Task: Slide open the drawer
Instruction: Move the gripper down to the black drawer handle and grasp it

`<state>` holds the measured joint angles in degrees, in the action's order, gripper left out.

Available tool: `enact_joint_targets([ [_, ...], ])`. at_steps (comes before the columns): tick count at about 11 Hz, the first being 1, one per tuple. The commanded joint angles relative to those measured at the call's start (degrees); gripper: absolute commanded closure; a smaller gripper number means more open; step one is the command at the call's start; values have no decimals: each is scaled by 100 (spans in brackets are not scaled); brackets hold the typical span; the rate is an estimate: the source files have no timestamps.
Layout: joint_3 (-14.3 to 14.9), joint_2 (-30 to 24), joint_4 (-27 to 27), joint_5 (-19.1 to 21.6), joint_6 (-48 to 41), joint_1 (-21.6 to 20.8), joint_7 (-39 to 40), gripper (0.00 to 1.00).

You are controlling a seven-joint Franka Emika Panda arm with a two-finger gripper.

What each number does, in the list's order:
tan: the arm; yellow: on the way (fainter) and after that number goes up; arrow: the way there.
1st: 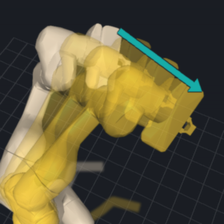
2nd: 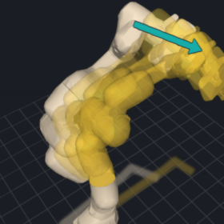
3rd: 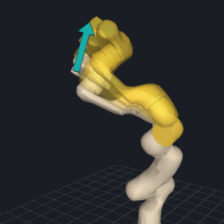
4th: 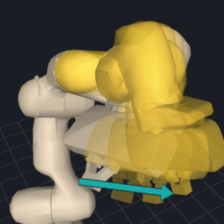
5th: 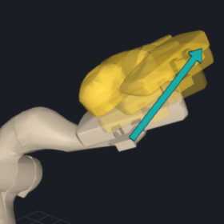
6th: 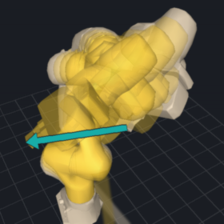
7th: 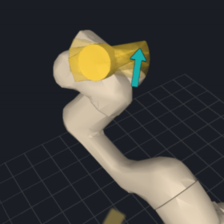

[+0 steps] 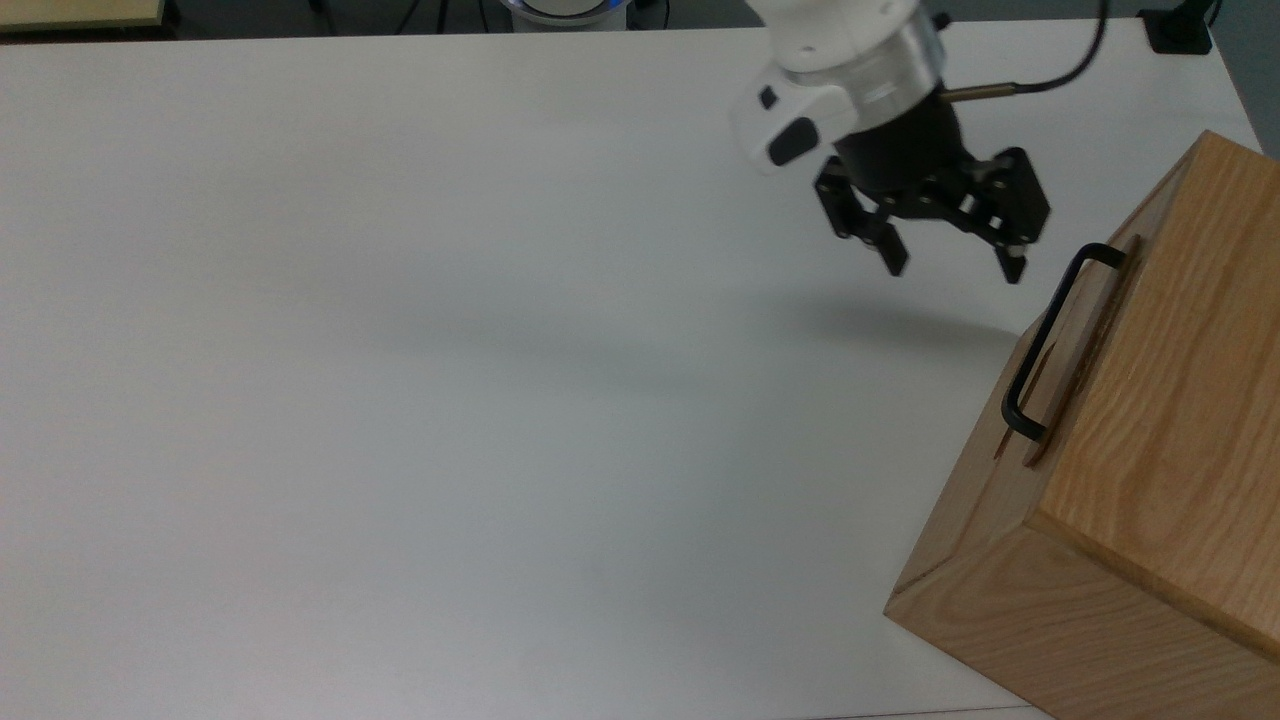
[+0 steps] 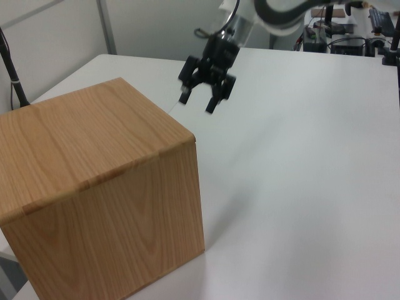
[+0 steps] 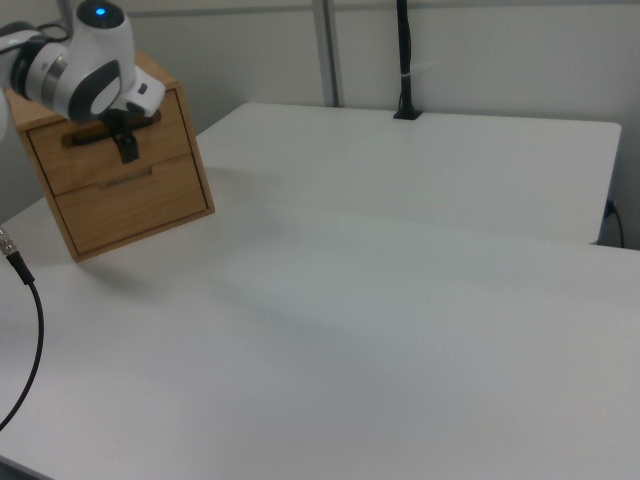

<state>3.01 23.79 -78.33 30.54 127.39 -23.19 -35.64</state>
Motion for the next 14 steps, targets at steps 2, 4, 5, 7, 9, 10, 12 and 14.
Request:
enact_joint_targets([
  [2, 164, 644, 485, 110, 811, -501, -549, 13],
  [4, 147, 671, 494, 163, 1190, -555, -681, 20],
  [5, 147, 671, 502, 163, 1235, -555, -725, 26],
  [7, 164, 671, 599, 163, 1235, -546, -708, 44],
  [9, 173, 610, 582, 137, 1192, -537, -646, 84],
  [10, 173, 592, 555, 137, 1174, -537, -559, 98],
  [12, 173, 574, 485, 128, 1165, -511, -523, 100],
  [14, 226, 391, 319, 145, 1078, -485, -349, 100],
])
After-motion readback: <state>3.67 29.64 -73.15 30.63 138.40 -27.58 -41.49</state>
